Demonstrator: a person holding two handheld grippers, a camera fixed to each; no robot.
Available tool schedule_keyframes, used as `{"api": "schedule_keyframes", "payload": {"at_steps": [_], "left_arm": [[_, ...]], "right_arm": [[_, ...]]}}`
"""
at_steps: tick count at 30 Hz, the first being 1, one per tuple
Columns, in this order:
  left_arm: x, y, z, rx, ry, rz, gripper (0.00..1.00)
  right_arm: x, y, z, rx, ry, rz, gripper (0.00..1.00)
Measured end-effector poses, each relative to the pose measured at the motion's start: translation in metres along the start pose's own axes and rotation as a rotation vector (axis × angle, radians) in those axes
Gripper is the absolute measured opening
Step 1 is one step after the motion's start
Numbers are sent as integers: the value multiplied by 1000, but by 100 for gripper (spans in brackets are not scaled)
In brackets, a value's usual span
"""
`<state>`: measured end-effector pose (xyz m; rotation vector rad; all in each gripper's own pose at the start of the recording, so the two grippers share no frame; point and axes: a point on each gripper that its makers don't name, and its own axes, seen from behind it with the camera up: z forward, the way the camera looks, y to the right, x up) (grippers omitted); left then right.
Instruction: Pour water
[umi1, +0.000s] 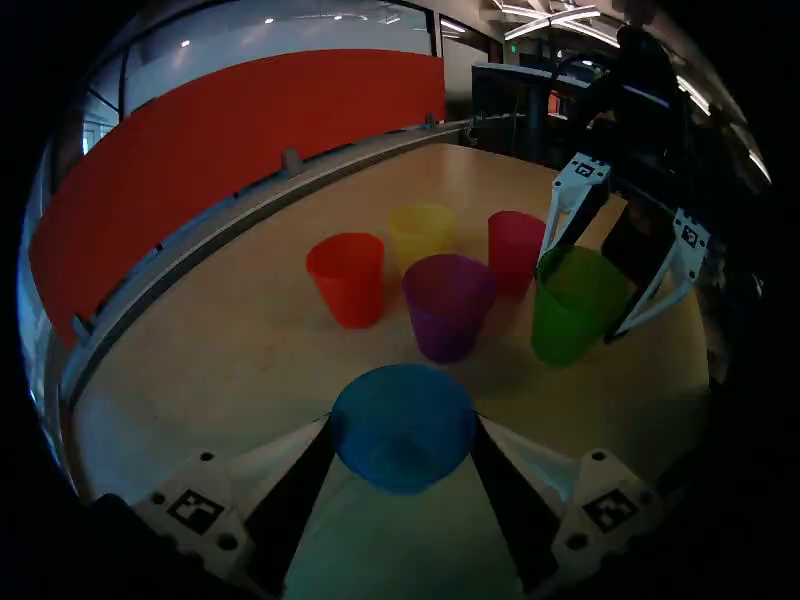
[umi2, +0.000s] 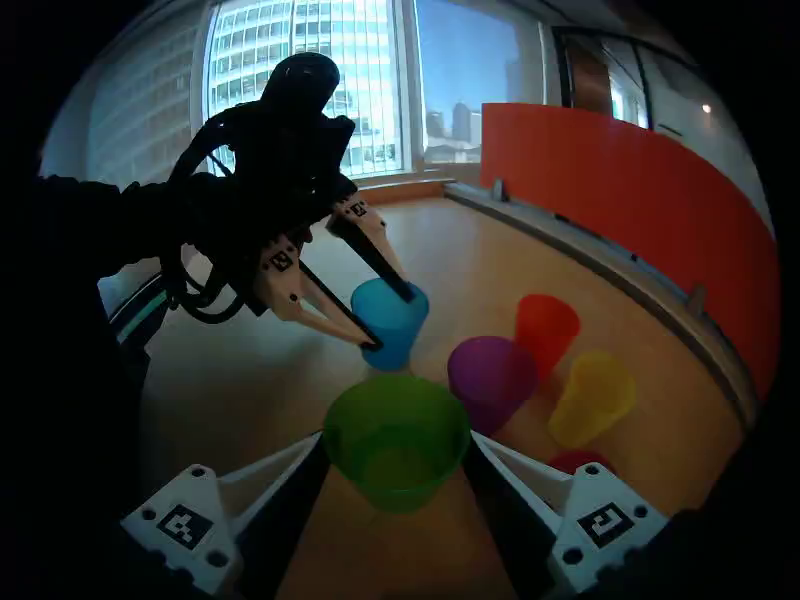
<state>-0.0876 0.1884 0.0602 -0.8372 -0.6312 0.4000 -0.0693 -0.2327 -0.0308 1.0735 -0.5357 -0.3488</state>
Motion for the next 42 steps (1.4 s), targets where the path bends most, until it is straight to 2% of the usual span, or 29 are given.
{"api": "schedule_keyframes", "payload": {"at_steps": [11, 26, 32, 42], "left_arm": [[-8, 2, 5, -13, 2, -32, 89], [-20, 7, 5, -20, -31, -30, 89], [-24, 2, 5, -6, -37, -33, 89], [-41, 3, 4, 10, -69, -6, 89]], "right_arm": [[-5, 0, 6, -2, -4, 14, 91], [-12, -2, 16, -4, -8, 18, 91], [-16, -4, 21, -4, -9, 18, 91], [-23, -5, 26, -7, -7, 26, 91]]}}
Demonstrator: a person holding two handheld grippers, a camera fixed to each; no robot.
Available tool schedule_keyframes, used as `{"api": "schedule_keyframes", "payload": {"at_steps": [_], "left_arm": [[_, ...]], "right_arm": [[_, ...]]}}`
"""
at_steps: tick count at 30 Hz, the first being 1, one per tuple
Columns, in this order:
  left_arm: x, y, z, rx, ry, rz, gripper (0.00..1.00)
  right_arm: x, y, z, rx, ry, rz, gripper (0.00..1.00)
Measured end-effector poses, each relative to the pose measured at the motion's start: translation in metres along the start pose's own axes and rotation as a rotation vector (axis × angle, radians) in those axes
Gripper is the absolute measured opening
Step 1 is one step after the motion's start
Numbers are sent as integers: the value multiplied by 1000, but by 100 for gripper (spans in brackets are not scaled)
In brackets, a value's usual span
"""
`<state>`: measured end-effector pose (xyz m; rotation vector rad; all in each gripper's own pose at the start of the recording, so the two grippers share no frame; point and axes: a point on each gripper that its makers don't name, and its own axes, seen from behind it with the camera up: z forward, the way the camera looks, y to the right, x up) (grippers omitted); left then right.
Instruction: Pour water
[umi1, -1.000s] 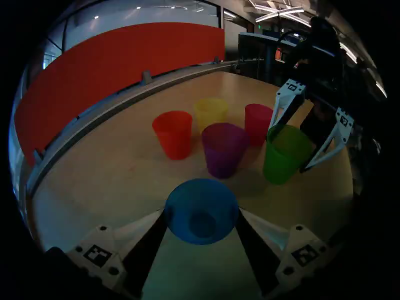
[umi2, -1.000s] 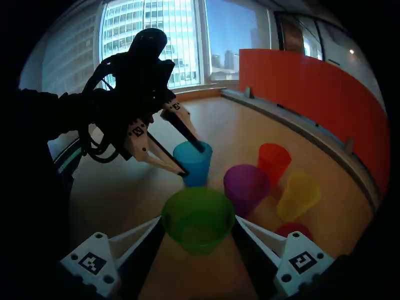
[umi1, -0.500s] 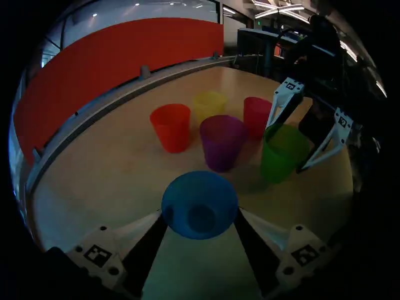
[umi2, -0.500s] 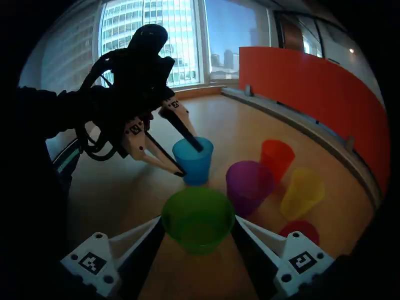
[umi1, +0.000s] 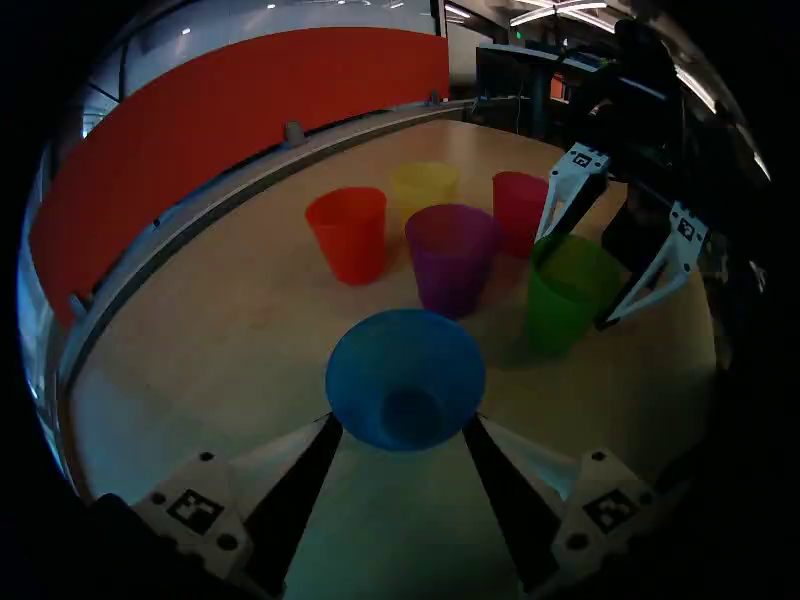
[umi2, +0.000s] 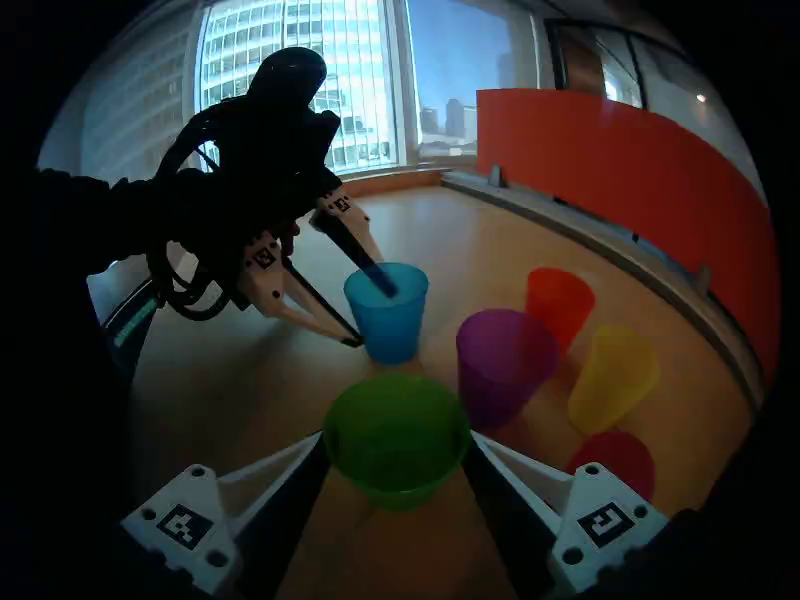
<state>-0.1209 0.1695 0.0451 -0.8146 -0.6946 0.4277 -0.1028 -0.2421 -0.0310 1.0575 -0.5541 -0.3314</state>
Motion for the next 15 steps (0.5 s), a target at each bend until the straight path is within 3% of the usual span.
{"api": "schedule_keyframes", "payload": {"at_steps": [15], "left_arm": [[-13, 5, -10, 1, -8, -17, 89]], "right_arm": [[-5, -3, 0, -11, 12, 2, 92]]}}
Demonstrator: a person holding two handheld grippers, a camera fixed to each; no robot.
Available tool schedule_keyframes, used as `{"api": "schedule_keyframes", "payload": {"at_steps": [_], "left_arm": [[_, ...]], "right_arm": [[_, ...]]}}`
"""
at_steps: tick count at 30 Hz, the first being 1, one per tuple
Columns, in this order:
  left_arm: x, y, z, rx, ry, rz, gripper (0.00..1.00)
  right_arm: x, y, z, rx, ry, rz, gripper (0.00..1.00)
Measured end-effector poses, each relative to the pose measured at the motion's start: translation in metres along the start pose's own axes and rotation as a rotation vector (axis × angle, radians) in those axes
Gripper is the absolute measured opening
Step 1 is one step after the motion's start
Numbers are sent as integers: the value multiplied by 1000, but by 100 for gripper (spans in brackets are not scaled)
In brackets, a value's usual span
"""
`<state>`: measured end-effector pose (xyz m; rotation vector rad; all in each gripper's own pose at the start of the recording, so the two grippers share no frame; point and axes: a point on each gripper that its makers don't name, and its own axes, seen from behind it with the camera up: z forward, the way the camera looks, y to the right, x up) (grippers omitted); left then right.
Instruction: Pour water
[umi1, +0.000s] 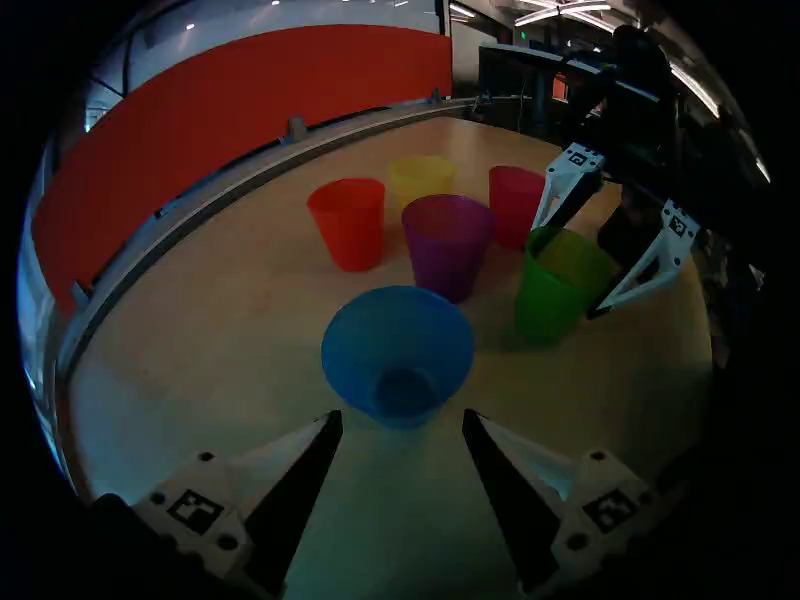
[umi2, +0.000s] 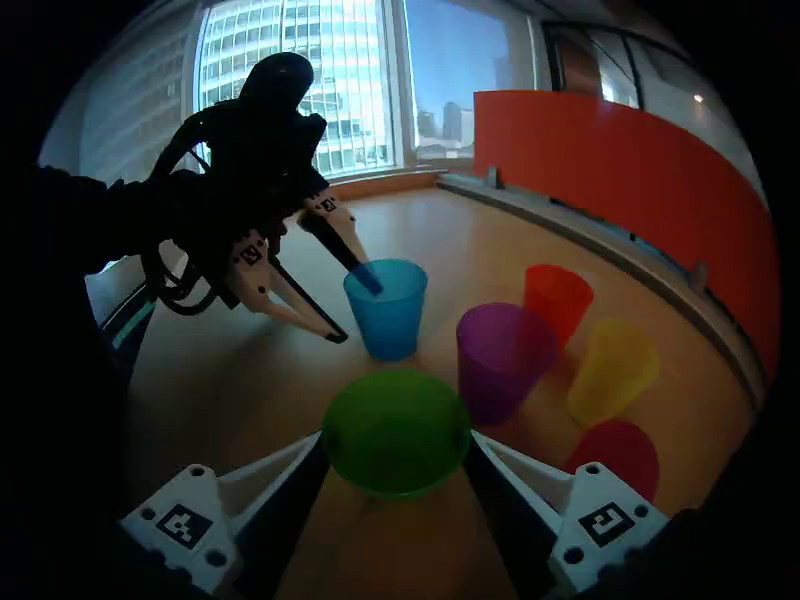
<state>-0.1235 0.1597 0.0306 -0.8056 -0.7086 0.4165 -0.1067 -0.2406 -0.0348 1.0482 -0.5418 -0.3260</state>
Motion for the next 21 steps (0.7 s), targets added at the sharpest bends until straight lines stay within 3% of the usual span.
{"api": "schedule_keyframes", "payload": {"at_steps": [8, 21], "left_arm": [[-3, 5, -3, 7, -1, 13, 89], [-3, 1, -17, 25, 26, -39, 89]], "right_arm": [[-2, 0, 1, -9, -4, 0, 99], [-11, 4, -20, -54, -2, 10, 100]]}}
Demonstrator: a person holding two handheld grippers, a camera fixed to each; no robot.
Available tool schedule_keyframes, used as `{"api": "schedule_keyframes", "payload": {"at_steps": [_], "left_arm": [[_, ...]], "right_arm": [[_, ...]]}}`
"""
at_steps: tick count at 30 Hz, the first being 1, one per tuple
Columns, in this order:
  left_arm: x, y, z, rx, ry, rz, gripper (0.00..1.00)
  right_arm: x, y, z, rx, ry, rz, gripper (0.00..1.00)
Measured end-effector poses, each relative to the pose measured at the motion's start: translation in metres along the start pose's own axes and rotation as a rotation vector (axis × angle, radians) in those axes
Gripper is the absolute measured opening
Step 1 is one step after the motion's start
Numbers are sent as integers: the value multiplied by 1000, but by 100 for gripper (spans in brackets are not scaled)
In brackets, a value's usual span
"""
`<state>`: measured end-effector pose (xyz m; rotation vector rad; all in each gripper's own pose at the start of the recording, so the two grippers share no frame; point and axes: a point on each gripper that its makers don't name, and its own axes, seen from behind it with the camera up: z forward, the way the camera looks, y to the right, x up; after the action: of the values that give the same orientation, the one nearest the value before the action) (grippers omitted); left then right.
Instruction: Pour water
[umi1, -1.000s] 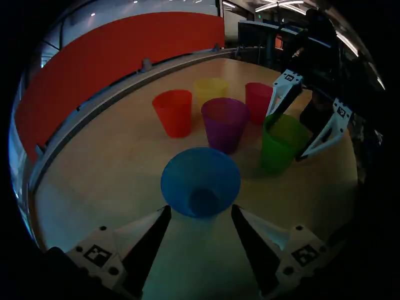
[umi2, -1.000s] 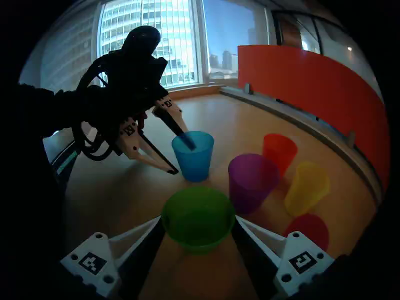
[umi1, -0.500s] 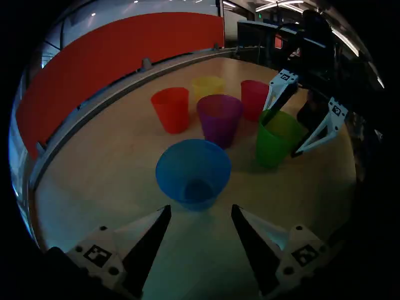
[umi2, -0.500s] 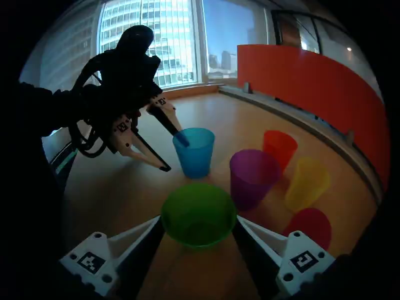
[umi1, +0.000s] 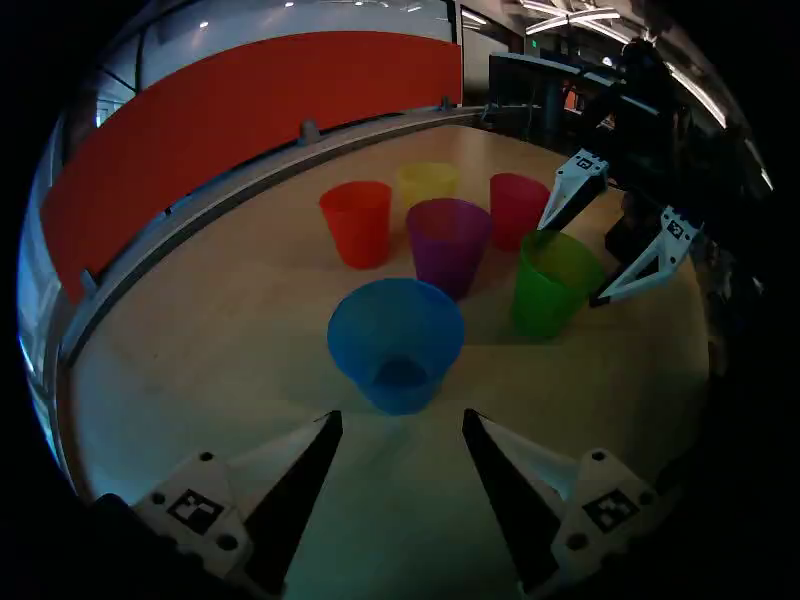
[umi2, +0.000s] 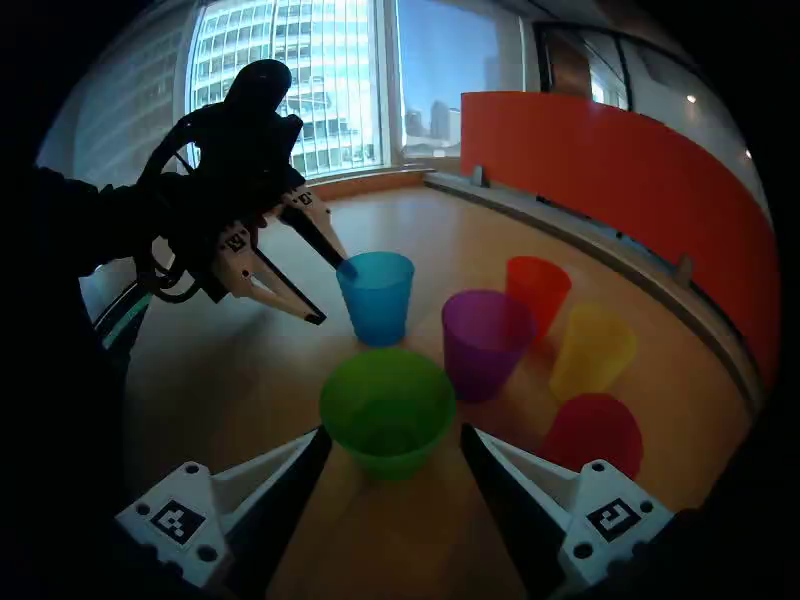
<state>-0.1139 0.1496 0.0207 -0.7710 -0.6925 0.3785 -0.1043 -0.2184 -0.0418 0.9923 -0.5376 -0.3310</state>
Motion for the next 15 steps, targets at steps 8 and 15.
{"api": "schedule_keyframes", "payload": {"at_steps": [8, 15], "left_arm": [[-1, -5, -11, 34, 19, -29, 89], [4, -14, -26, 81, 60, -72, 89]], "right_arm": [[-6, 4, -19, -39, 10, 15, 100], [-8, 8, -33, -79, 29, 26, 100]]}}
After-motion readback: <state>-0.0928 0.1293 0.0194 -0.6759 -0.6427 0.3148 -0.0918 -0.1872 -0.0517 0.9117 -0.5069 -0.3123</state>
